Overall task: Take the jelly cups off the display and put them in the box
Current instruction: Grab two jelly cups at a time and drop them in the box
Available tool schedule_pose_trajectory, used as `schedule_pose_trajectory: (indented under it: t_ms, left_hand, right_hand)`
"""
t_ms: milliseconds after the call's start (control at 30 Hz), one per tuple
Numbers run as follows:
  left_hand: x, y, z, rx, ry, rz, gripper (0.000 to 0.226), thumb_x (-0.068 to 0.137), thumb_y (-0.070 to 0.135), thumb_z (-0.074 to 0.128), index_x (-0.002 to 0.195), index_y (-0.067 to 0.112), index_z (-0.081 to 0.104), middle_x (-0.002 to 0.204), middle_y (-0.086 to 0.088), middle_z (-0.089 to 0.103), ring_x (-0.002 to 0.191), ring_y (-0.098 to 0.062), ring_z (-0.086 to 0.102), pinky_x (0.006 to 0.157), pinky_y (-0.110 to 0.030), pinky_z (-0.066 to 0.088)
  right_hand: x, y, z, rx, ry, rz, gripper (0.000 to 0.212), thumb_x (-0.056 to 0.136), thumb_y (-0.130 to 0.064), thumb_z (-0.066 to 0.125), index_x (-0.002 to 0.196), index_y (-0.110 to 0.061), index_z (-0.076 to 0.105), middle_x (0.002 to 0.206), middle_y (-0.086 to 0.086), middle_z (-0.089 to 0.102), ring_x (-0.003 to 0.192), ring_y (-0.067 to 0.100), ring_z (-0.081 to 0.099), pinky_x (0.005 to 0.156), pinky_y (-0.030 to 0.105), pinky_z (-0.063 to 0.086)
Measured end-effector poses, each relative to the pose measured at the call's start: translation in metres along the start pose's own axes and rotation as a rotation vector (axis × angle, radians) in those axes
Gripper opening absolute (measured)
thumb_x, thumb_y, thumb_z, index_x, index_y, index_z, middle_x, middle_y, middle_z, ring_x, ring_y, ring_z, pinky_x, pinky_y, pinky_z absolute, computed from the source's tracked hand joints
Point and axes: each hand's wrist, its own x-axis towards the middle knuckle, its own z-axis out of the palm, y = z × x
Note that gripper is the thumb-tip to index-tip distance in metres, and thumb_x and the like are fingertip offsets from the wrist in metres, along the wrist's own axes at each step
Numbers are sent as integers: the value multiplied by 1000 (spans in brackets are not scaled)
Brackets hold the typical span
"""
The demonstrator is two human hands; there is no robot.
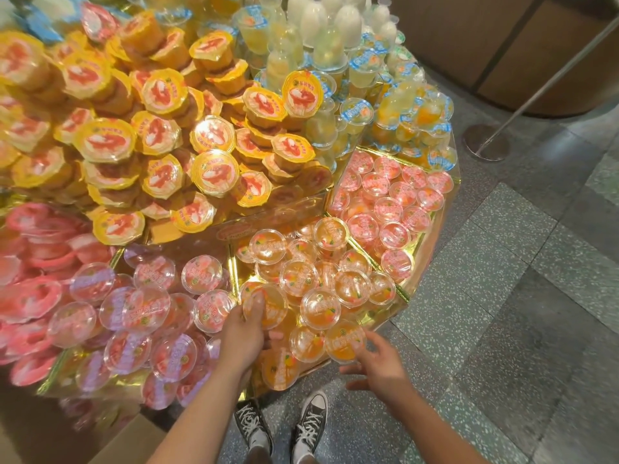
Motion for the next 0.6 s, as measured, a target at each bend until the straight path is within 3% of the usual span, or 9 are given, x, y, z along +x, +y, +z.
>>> schedule_pose_trajectory:
  t_ms: [100,200,333,467,600]
  left_hand:
    - [6,5,5,-6,46,-19,70,96,56,49,143,6,42,101,-4,70,72,-25,76,65,-45,61]
    - [14,9,14,-2,59,-53,74,99,54,46,151,5,30,82,6,63,74,-26,76,79,-52,60]
    - [25,16,26,30,107,-93,70,103,50,38,154,5,24,76,4,58,66,-21,75,70,-44,59]
    - [29,20,34,52,189,-116,72,104,48,37,155,2,17,69,5,50,71,-30,74,78,-54,59]
    - [35,16,33,97,321,-104,70,103,52,36,152,3,24,70,2,53,60,-28,72,68,-52,62]
  right_hand:
    - [1,3,1,12,24,16,60,94,-28,64,148,-18,41,105,14,73,85,28,72,70,41,62]
    - [2,4,3,13,33,24,61,93,-30,65,149,-17,43,102,11,76,86,30,72,71,41,62]
    - [4,4,4,11,44,27,57,94,-29,65,146,-15,47,97,6,78,85,32,74,70,44,62]
    - [5,3,3,0,57,20,50,96,-26,64,143,-15,51,98,5,78,83,31,74,68,43,62]
    - [5,0,3,0,54,35,44,96,-27,63,139,-16,56,98,4,78,82,28,74,66,38,62]
